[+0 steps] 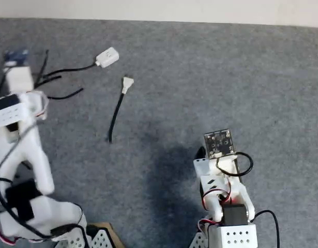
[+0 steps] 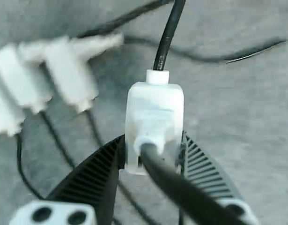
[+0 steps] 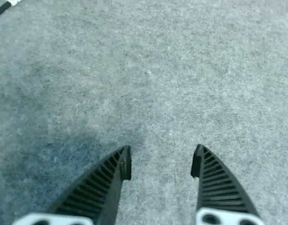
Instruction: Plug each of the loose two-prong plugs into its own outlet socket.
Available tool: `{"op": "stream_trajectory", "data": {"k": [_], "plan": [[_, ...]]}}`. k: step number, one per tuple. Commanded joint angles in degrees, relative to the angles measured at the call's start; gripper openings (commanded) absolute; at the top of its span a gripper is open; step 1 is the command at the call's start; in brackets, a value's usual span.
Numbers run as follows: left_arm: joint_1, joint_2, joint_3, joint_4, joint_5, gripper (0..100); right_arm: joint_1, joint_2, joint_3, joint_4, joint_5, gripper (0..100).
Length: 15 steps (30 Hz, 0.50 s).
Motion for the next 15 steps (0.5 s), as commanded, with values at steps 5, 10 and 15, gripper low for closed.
{"op": "stream_trajectory", "data": {"k": [5, 10, 15], "plan": [[-15.3, 10.5, -10.5, 0.5, -1.4, 0, -0.7, -1.0, 5.1, -0.7, 0.8, 20.7], [-20.4, 15.0, -14.5, 6.2, -2.6, 1, -0.7, -1.0, 5.1, -0.7, 0.8, 20.7], [-21.1, 16.3, -16.3, 10.5, -2.7, 9, -0.7, -1.0, 5.1, -0.7, 0.8, 20.7]]}}
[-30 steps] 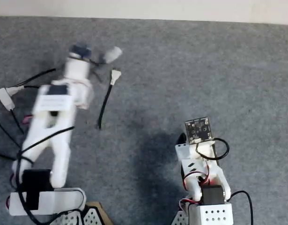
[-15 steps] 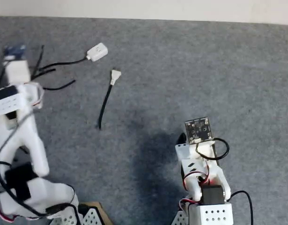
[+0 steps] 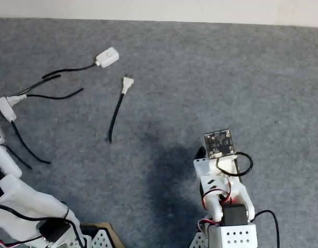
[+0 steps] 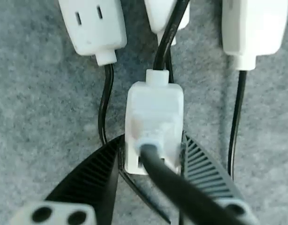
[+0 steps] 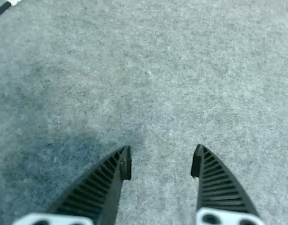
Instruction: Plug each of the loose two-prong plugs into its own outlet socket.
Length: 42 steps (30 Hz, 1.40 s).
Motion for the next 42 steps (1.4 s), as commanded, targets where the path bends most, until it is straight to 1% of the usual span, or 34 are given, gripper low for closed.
{"op": "stream_trajectory", "data": {"k": [1, 3, 5, 8, 10, 12, 14, 16, 19, 21, 23, 25, 27, 30, 32, 35, 42], "plan": [[-0.8, -0.7, -3.1, 4.0, -1.8, 14, -0.7, -1.0, 5.1, -0.7, 0.8, 20.7], [-0.8, -1.5, -4.9, 7.8, -1.9, 23, -0.7, -1.0, 5.1, -0.7, 0.8, 20.7], [-0.8, -2.5, -7.3, 12.0, -2.1, 29, -0.7, -1.0, 5.1, -0.7, 0.8, 20.7], [-0.4, -4.6, -11.5, 21.1, -5.1, 29, -0.7, -1.0, 5.1, -0.7, 0.8, 20.7], [0.9, -6.5, -14.8, 27.4, -5.3, 29, -0.7, -1.0, 5.1, -0.7, 0.9, 20.7], [2.9, -8.2, -18.2, 32.1, -5.3, 29, -0.8, -1.0, 5.1, -0.7, 0.9, 20.7], [6.3, -9.7, -21.6, 34.0, -5.2, 29, -0.8, -1.0, 5.1, -0.7, 0.9, 20.7], [10.6, -10.6, -24.7, 33.8, -4.7, 29, -0.8, -1.0, 5.1, -0.7, 0.9, 20.7], [18.2, -11.0, -30.4, 31.2, 1.3, 29, -0.8, -1.0, 5.1, -0.7, 0.9, 20.7], [23.1, -10.2, -33.9, 27.1, 5.1, 29, -0.8, -1.0, 5.1, -0.7, 0.9, 20.7], [28.2, -7.8, -35.4, 21.1, 7.3, 29, -0.8, -1.0, 5.1, -0.7, 0.9, 20.7], [32.5, -3.9, -35.4, 13.8, 7.6, 29, -0.8, -1.0, 5.1, -0.7, 0.9, 20.7], [35.3, 1.8, -35.4, 5.3, 7.6, 29, -0.8, -1.0, 5.1, -0.7, 0.9, 20.7], [37.7, 10.9, -36.4, -6.2, 7.7, 29, -0.8, -1.0, 5.1, -0.7, 0.9, 20.7], [38.5, 16.9, -39.0, -10.6, 7.6, 29, -0.8, -1.0, 5.1, -0.7, 0.9, 20.7], [38.5, 25.1, -45.3, -11.6, 7.6, 29, -0.8, -1.0, 5.1, -0.7, 0.9, 20.7], [38.5, 46.2, -65.5, -11.3, 7.5, 29, -0.8, -1.0, 5.1, -0.7, 0.9, 20.7]]}}
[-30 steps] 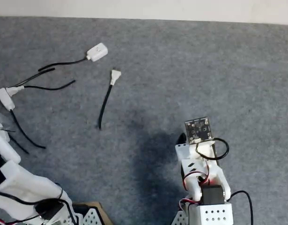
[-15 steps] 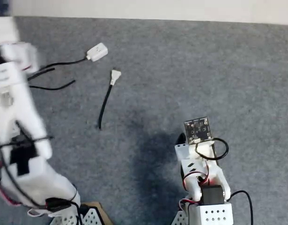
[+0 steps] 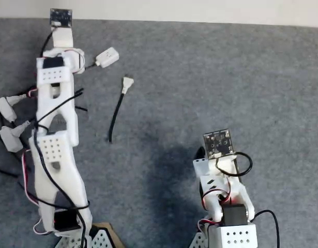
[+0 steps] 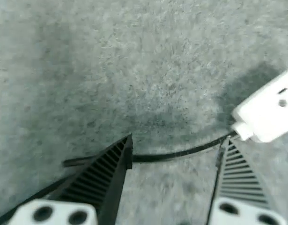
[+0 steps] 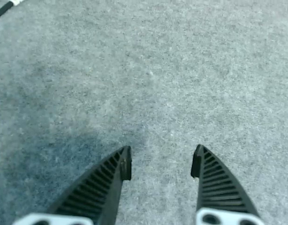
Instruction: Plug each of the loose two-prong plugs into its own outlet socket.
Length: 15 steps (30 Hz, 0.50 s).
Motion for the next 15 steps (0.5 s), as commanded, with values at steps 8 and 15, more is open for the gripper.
{"op": "stream_trajectory", "data": {"k": [8, 15], "plan": [[1.5, 22.7, -26.0, 1.8, 0.6, 29, -0.5, -1.0, 5.1, -0.7, 0.7, 20.7], [1.8, 24.7, -35.2, 19.1, 0.5, 0, -0.5, -1.1, 5.1, -0.7, 0.7, 20.7]]}}
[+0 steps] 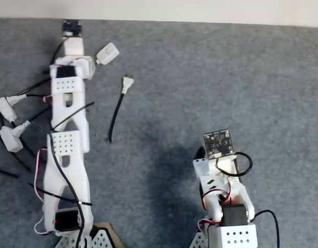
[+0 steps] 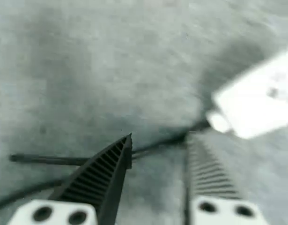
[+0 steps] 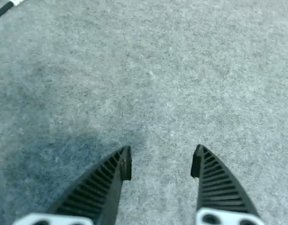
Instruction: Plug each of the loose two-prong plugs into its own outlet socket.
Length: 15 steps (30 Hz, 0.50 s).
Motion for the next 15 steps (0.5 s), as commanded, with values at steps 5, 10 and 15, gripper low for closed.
{"op": "stream_trajectory", "data": {"k": [5, 10, 15], "plan": [[2.1, 0.2, -8.6, 24.3, 0.0, 1, -0.5, -1.2, 5.1, -0.7, 0.8, 20.7], [6.2, -0.6, -14.1, 42.0, -3.1, 0, -0.5, -1.3, 5.1, -0.7, 0.8, 20.7], [8.3, -7.9, -11.2, 42.9, -0.5, 0, -0.5, -1.3, 5.1, -0.7, 0.8, 20.7]]}}
